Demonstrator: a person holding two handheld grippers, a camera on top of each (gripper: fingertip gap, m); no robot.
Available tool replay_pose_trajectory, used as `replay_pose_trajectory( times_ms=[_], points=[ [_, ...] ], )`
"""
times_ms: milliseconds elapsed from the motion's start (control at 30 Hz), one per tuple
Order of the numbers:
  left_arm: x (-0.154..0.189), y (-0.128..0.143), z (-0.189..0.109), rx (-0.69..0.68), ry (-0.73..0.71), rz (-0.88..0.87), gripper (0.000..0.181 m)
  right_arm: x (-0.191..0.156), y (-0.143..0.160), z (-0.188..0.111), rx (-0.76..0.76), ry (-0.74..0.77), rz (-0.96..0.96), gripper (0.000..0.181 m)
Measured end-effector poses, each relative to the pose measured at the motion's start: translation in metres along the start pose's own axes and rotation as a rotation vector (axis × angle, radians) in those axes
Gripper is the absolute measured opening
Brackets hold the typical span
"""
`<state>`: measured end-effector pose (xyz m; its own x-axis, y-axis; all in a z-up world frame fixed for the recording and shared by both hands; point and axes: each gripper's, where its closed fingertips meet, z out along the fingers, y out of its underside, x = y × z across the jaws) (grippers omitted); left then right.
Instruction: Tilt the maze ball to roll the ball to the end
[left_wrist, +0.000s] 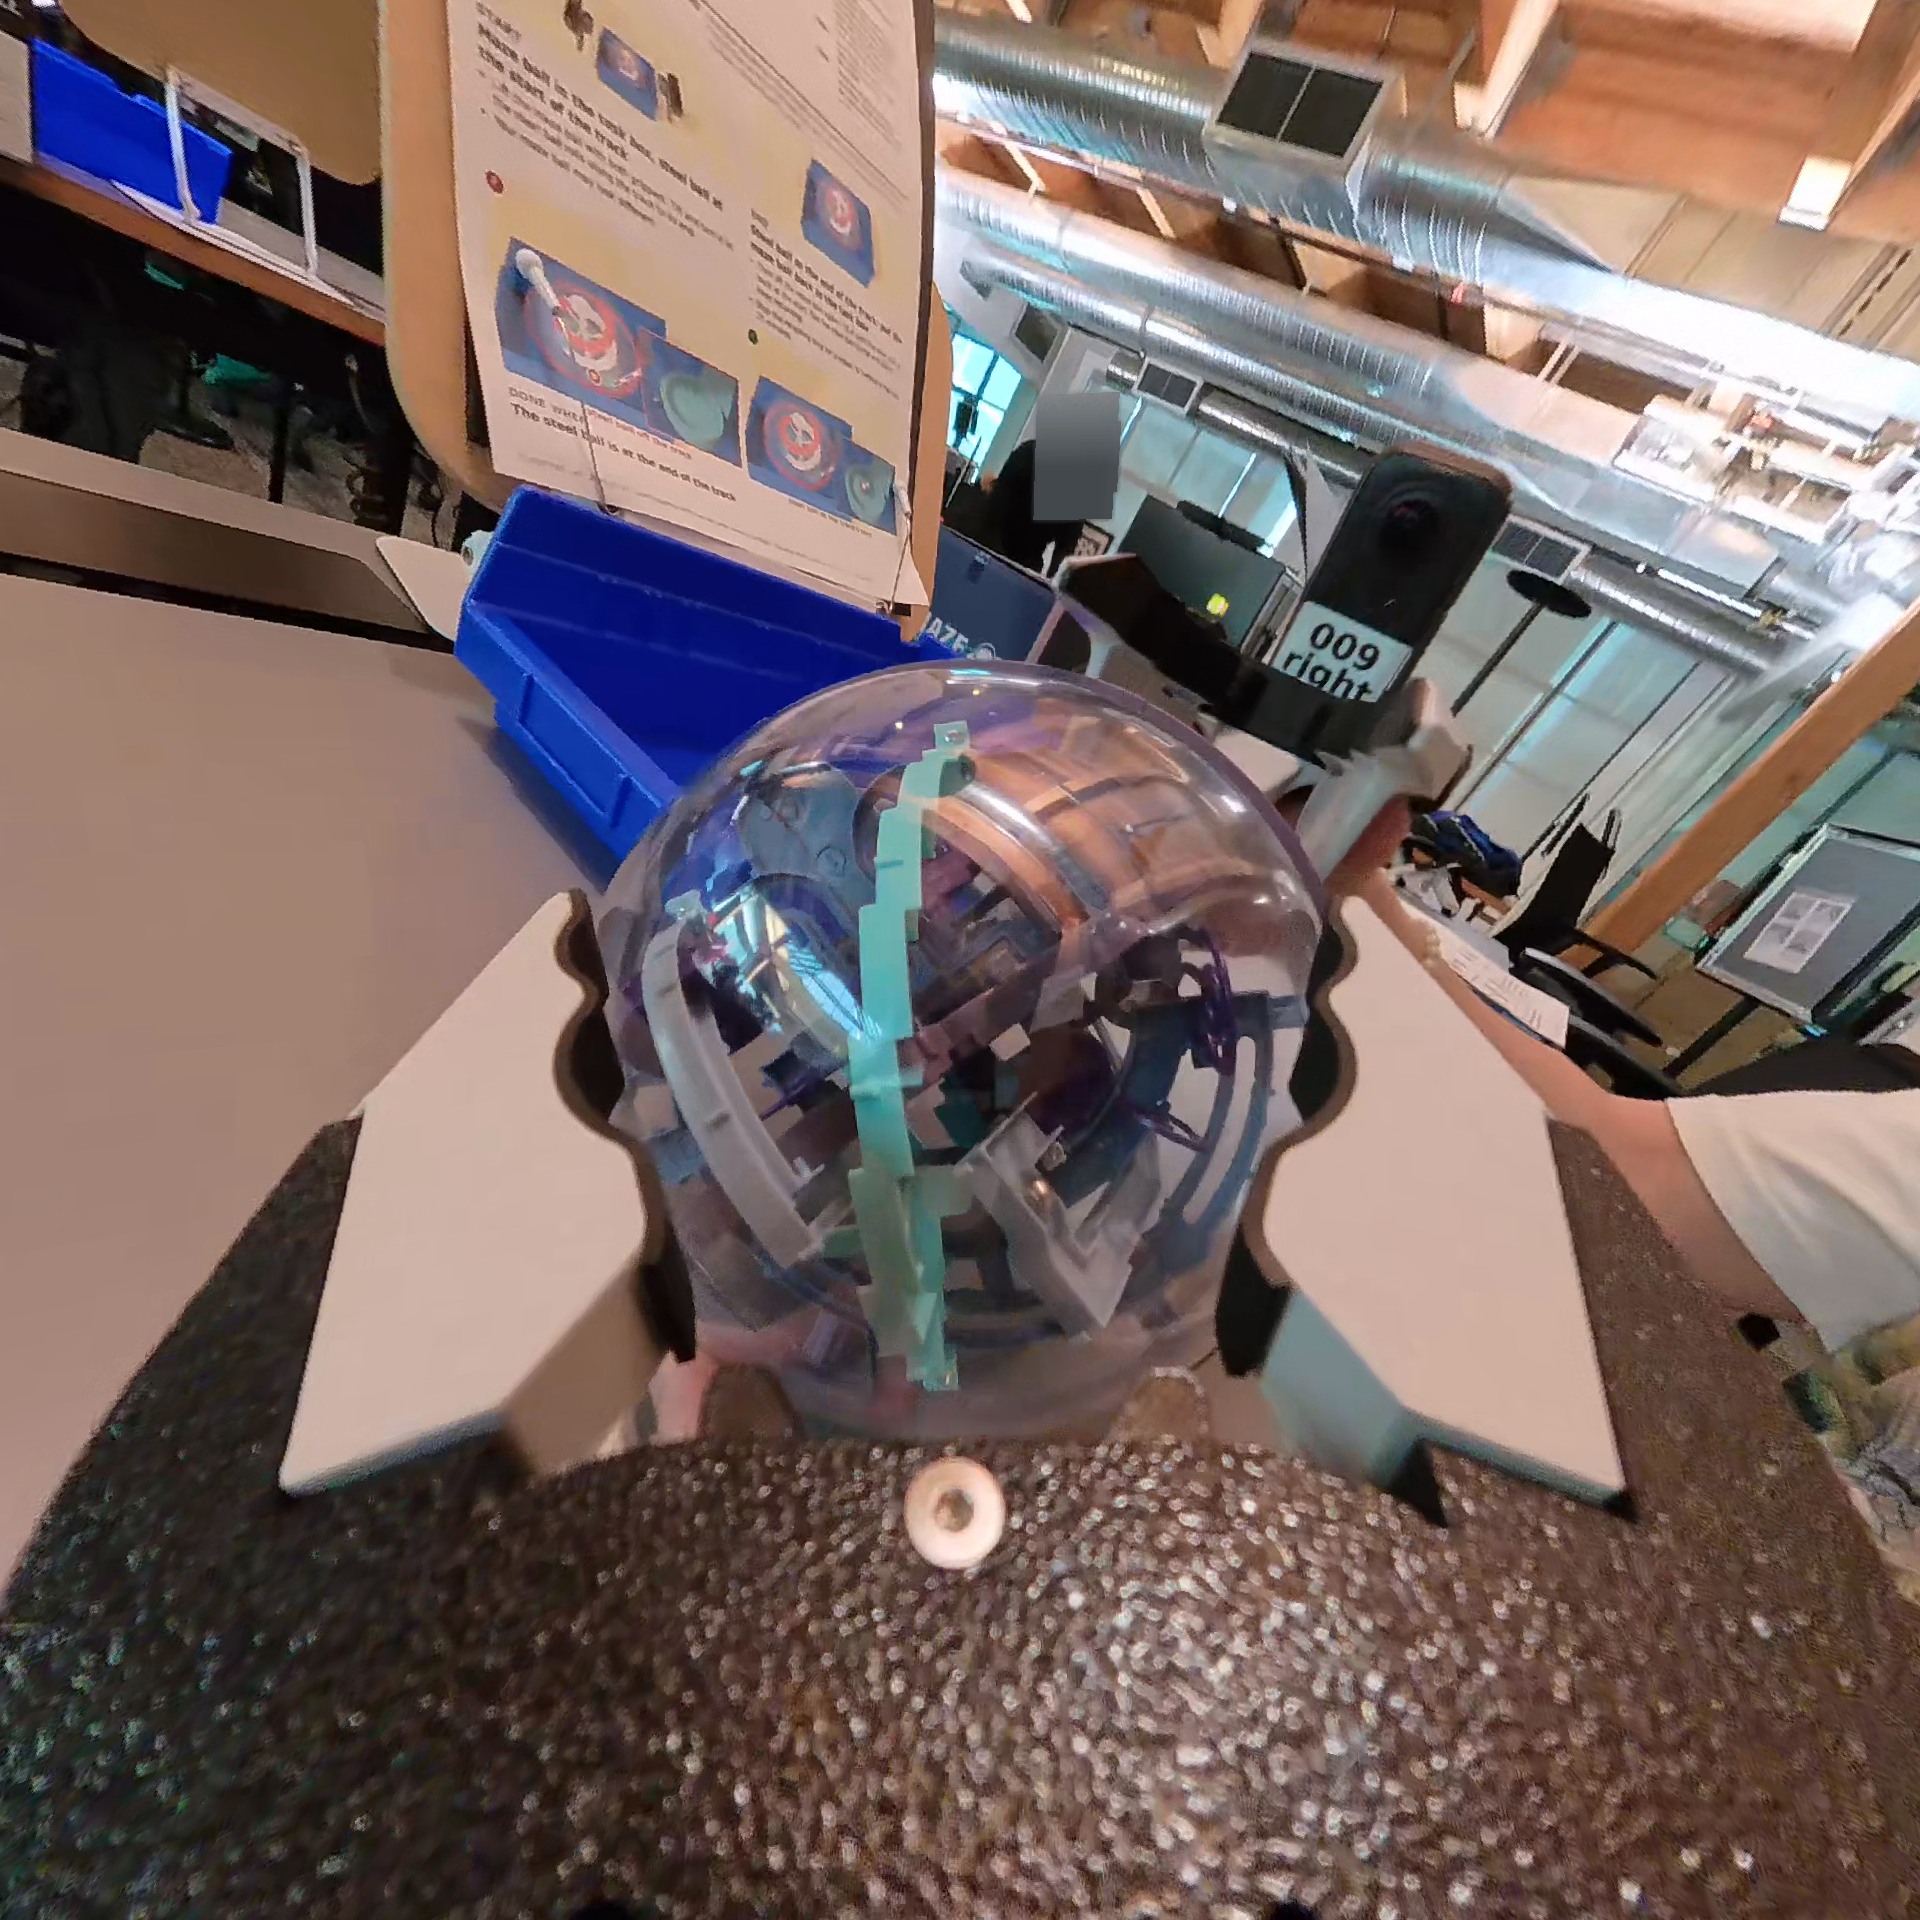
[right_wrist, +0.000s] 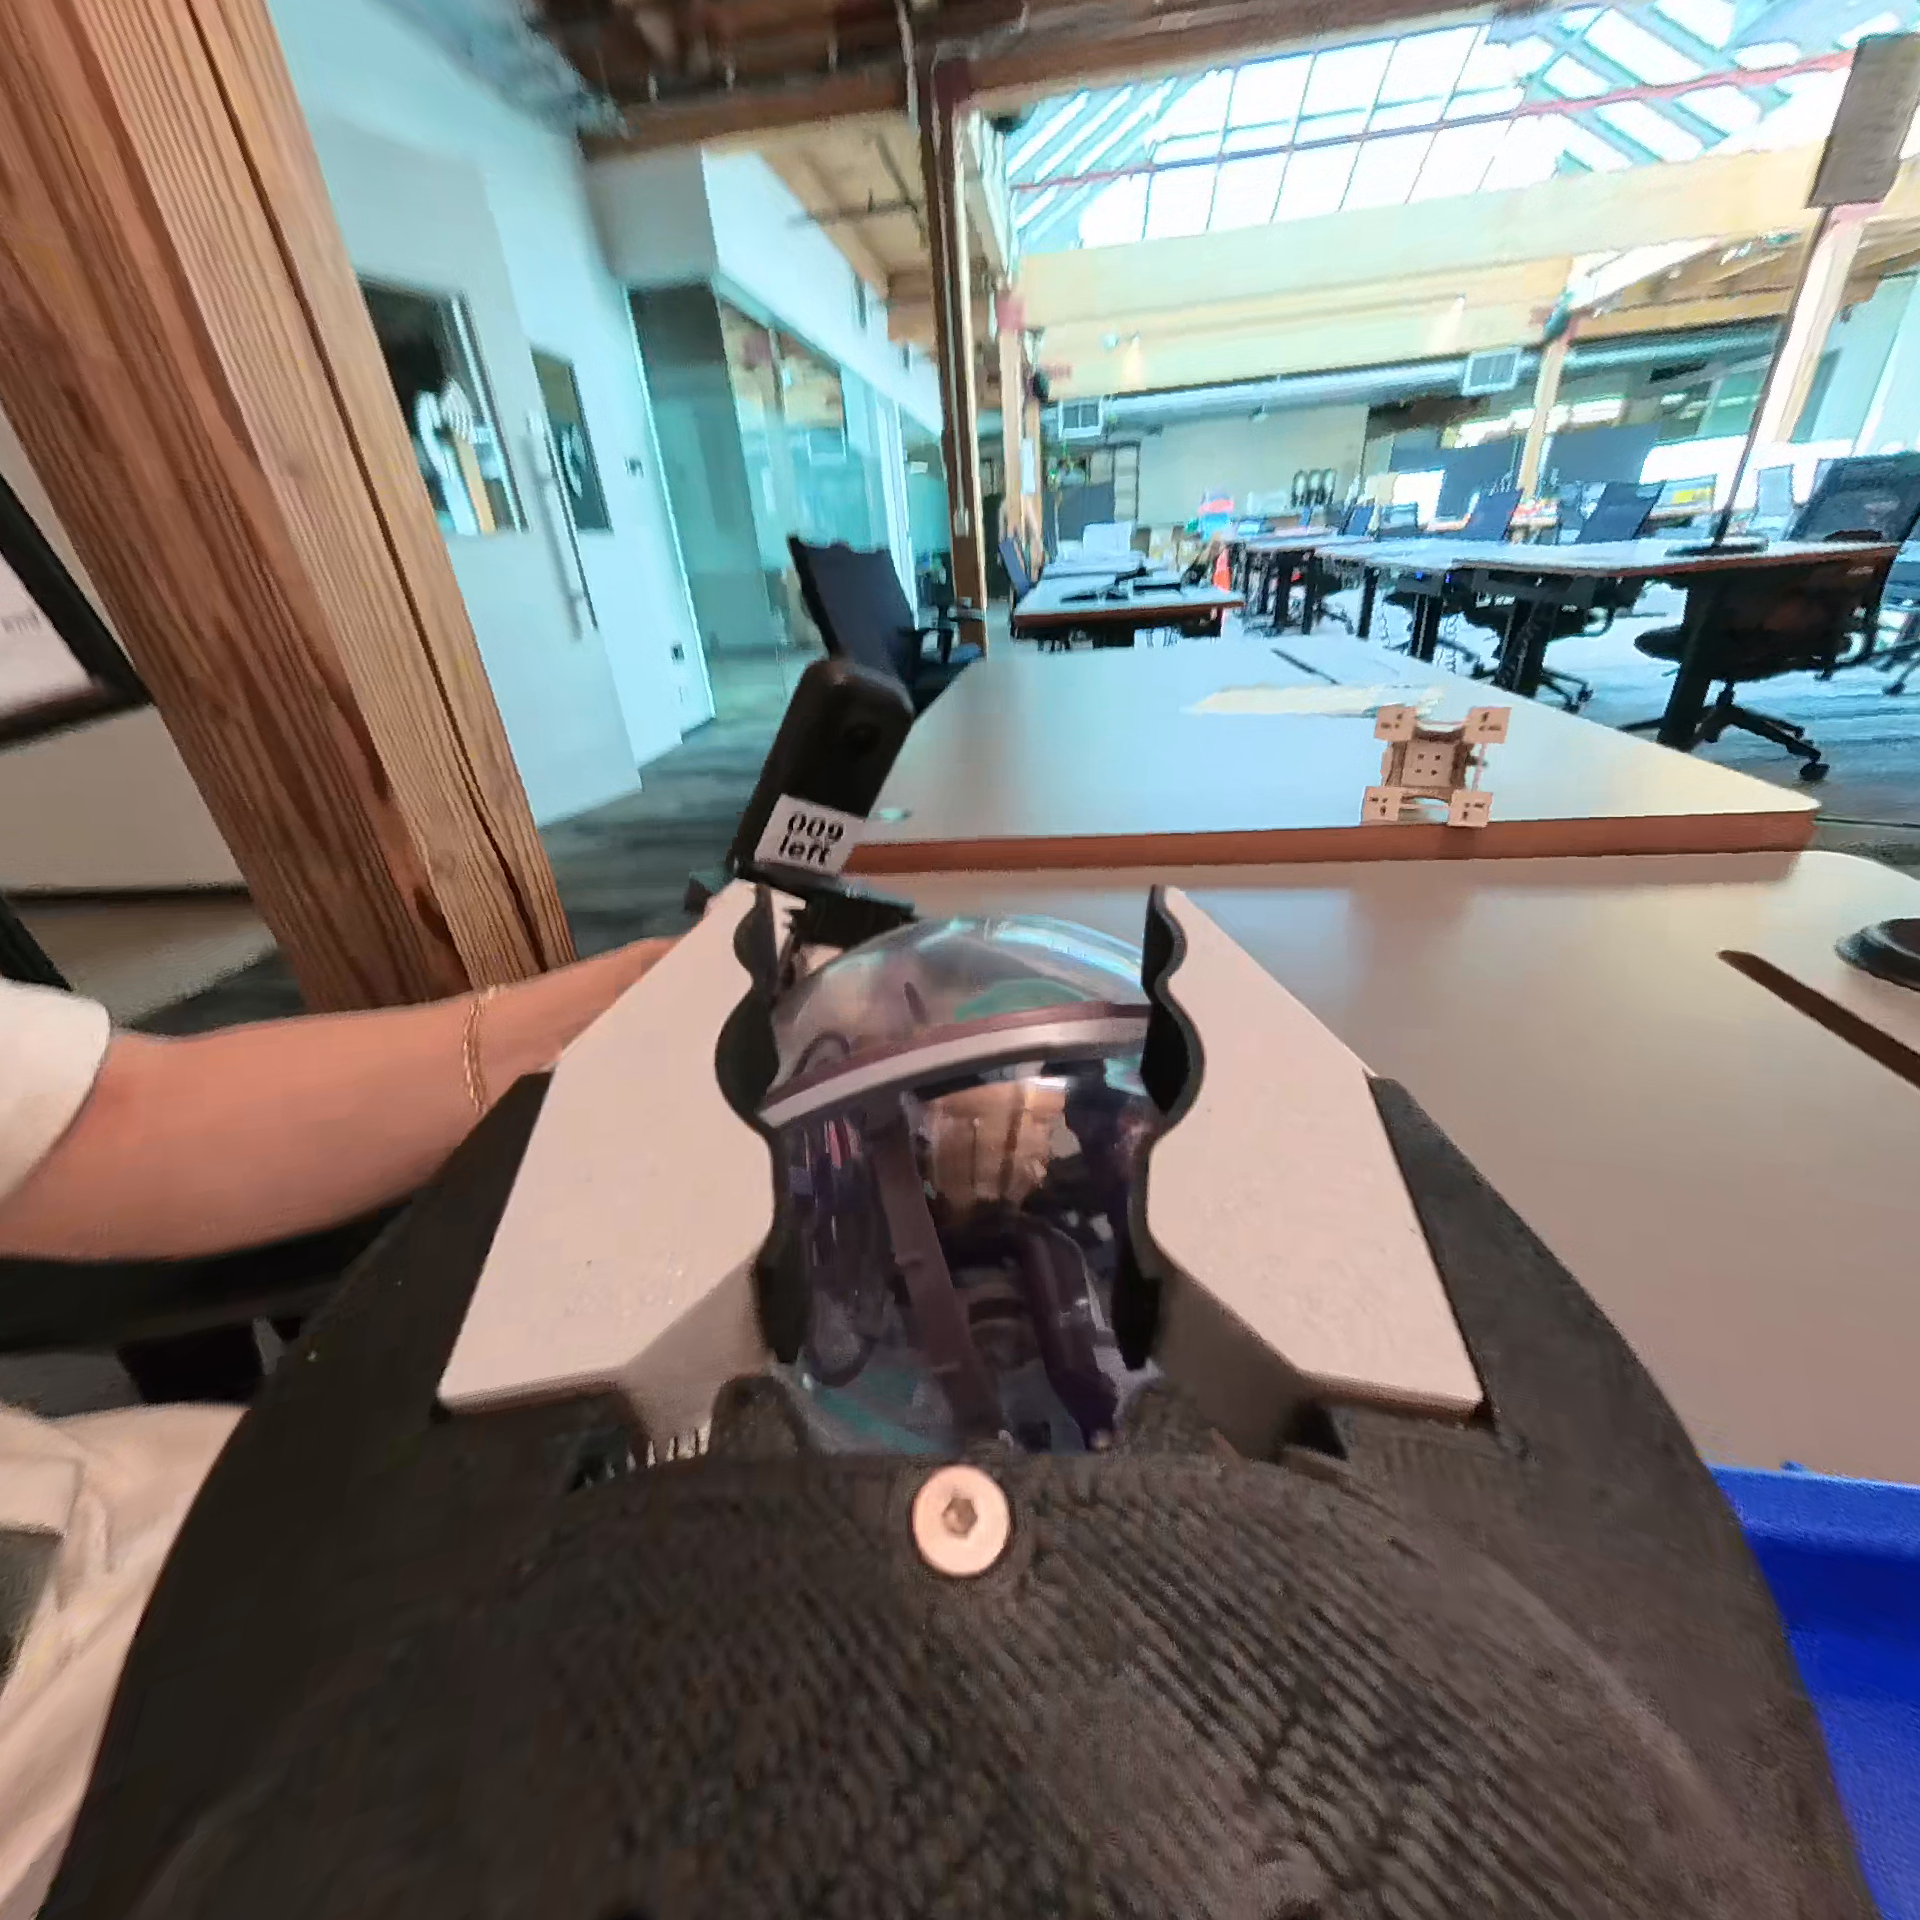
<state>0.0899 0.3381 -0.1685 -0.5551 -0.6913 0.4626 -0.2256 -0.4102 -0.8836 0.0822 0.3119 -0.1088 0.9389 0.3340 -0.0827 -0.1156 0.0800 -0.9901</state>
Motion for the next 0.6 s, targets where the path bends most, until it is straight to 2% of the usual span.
replay_pose_trajectory(
  times_ms=[100,300,433,600],
  points=[
    [0.0,-0.001,-0.003,0.02,-0.005,-0.011,0.13,0.003,-0.006,0.001,0.055,0.022,-0.016,0.067],
    [0.008,0.002,-0.007,0.002,-0.004,0.104,0.133,-0.012,0.011,0.012,-0.077,0.002,-0.164,0.075],
    [0.018,0.002,-0.006,-0.021,-0.004,0.246,0.136,-0.019,0.01,0.016,-0.061,-0.022,-0.135,0.073],
    [0.014,0.001,-0.009,-0.038,-0.022,0.216,0.138,-0.02,0.004,0.016,-0.009,-0.028,-0.086,0.071]
  ],
)
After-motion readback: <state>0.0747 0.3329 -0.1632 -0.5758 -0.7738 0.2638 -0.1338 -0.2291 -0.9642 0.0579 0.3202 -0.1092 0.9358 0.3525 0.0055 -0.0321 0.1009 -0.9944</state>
